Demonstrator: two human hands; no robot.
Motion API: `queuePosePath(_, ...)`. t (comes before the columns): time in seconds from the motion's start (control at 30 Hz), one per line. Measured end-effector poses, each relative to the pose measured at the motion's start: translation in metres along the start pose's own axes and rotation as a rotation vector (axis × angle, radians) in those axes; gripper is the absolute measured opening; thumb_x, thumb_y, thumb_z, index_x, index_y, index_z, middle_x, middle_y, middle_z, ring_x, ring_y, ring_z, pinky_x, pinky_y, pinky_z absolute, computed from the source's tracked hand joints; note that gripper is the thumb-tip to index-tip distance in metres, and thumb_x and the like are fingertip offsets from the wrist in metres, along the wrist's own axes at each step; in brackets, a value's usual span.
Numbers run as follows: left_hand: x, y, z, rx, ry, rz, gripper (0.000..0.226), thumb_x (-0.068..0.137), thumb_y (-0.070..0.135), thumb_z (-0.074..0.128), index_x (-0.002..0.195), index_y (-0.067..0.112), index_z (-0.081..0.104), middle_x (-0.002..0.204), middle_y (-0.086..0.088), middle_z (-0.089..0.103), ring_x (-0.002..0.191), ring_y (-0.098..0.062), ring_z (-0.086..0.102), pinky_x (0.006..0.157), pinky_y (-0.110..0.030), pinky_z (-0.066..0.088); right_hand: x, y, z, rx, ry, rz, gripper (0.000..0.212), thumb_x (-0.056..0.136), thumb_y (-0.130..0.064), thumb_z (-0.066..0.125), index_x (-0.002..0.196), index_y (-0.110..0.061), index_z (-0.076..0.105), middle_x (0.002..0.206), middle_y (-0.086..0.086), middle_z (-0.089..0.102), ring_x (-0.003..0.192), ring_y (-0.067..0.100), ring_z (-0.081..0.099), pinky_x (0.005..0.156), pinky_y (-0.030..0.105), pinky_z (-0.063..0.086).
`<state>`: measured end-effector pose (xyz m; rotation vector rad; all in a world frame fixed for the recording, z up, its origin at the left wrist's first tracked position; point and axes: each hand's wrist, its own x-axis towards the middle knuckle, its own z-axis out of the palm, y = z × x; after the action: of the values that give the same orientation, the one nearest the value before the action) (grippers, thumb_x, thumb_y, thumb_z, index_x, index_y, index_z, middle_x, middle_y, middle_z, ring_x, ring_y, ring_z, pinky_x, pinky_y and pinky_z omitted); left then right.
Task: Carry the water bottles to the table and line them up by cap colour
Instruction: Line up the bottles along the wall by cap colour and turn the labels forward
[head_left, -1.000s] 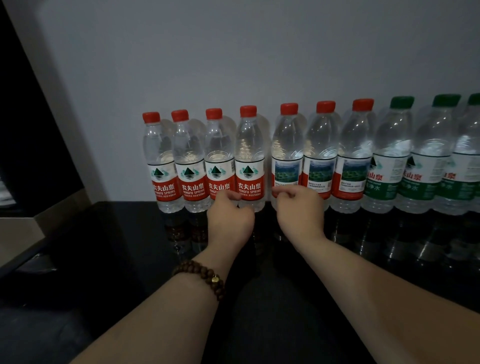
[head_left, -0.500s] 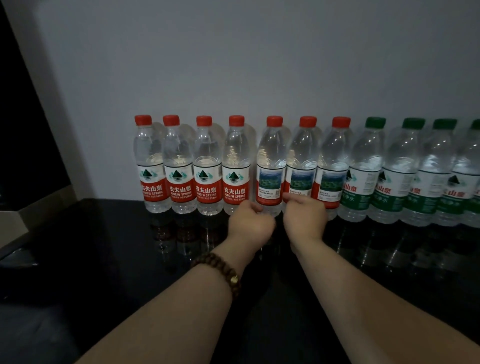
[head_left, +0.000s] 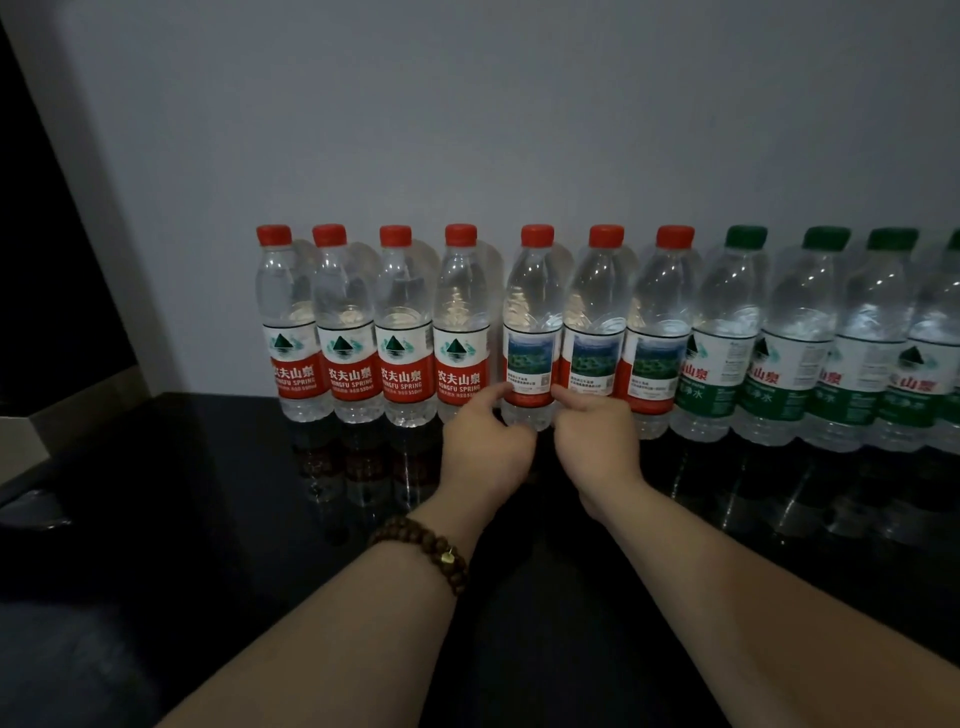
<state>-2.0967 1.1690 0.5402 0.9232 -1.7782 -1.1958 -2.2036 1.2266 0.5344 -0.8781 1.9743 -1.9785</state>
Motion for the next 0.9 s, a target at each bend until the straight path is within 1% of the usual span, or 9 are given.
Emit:
queuePosePath(0.07,0.0022,0.0005,0.0014,0.005,0.002,0.005,0.059,0.081,0.015,0.067,0.137,0.030,0.064,0.086,0.007,0.074,0.070,-0.008,0.072,0.065,-0.026,0.058,0.0014,-0.0006,0.0013,-0.005,0.003,-0.023,0.047,0.086,0.003,0.057,0.126,-0.015,0.072,0.132,-0.001,0.069,0.120,0.013,0.057,0.100,0.025,0.042)
queuePosePath(0.13,0.0024,0.0004,0.0017,-0.013,0.007,0.002,0.062,0.078,0.016,0.065,0.138,0.031,0.064,0.086,0.013,0.072,0.067,-0.007,0.072,0.060,-0.025,0.057,0.0035,0.0001,0.0014,0.002,0.008,-0.025,0.047,0.086,0.003,0.056,0.126,-0.015,0.073,0.128,-0.002,0.071,0.120,0.014,0.060,0.102,0.029,0.048)
queuePosePath(0.23,0.0034,-0.0006,0.0024,-0.016,0.002,0.021,0.064,0.078,0.016,0.065,0.140,0.033,0.063,0.081,0.013,0.074,0.061,-0.004,0.071,0.052,-0.020,0.052,0.0024,-0.0001,0.0027,-0.005,-0.005,-0.050,0.046,0.085,0.003,0.057,0.122,-0.018,0.075,0.107,-0.019,0.071,0.108,0.008,0.061,0.087,0.014,0.047)
queuePosePath(0.37,0.0019,-0.0006,0.0010,-0.015,-0.045,0.052,0.064,0.082,0.018,0.068,0.140,0.043,0.059,0.081,0.034,0.069,0.073,0.018,0.063,0.057,-0.004,0.045,0.0040,0.0001,0.0049,-0.004,-0.006,-0.016,0.040,0.086,0.002,0.059,0.116,-0.018,0.077,0.121,-0.006,0.072,0.109,0.006,0.058,0.088,0.014,0.040)
queuePosePath(0.5,0.0038,-0.0015,0.0023,-0.009,0.078,0.036,0.052,0.085,0.014,0.068,0.134,0.030,0.068,0.086,0.014,0.070,0.065,0.006,0.065,0.047,-0.004,0.041,0.0050,0.0002,0.0039,0.003,0.040,-0.019,0.037,0.090,-0.004,0.060,0.120,-0.017,0.077,0.124,-0.002,0.073,0.114,0.012,0.063,0.098,0.022,0.047)
queuePosePath(0.57,0.0058,-0.0040,0.0033,0.021,0.116,0.032,0.049,0.085,0.015,0.068,0.133,0.027,0.069,0.091,0.010,0.071,0.071,0.000,0.065,0.047,-0.004,0.041,0.0053,0.0004,0.0045,-0.008,0.012,-0.031,0.039,0.091,-0.006,0.060,0.126,-0.017,0.074,0.129,-0.003,0.071,0.122,0.014,0.061,0.107,0.031,0.048)
queuePosePath(0.67,0.0061,-0.0052,0.0035,0.030,0.071,0.027,0.052,0.086,0.015,0.065,0.136,0.029,0.068,0.087,0.014,0.074,0.072,-0.001,0.067,0.051,-0.009,0.044,0.0069,0.0018,0.0060,-0.054,-0.020,-0.034,0.043,0.090,-0.002,0.058,0.128,-0.017,0.072,0.130,-0.003,0.070,0.118,0.010,0.058,0.098,0.023,0.042)
queuePosePath(0.77,0.0031,-0.0035,0.0020,0.009,0.025,0.059,0.053,0.087,0.013,0.064,0.134,0.036,0.066,0.074,0.031,0.067,0.072,0.015,0.063,0.054,-0.005,0.044,0.0067,0.0021,0.0047,-0.020,0.013,-0.006,0.037,0.089,-0.002,0.059,0.118,-0.016,0.077,0.126,-0.001,0.072,0.114,0.011,0.060,0.096,0.021,0.041)
queuePosePath(0.9,0.0053,-0.0047,0.0029,0.058,0.102,0.054,0.049,0.086,0.015,0.065,0.133,0.031,0.069,0.096,0.007,0.075,0.082,-0.009,0.068,0.058,-0.015,0.044,0.0044,0.0005,0.0045,0.015,-0.021,-0.034,0.041,0.089,-0.004,0.060,0.124,-0.018,0.075,0.123,-0.007,0.072,0.113,0.009,0.060,0.095,0.023,0.044)
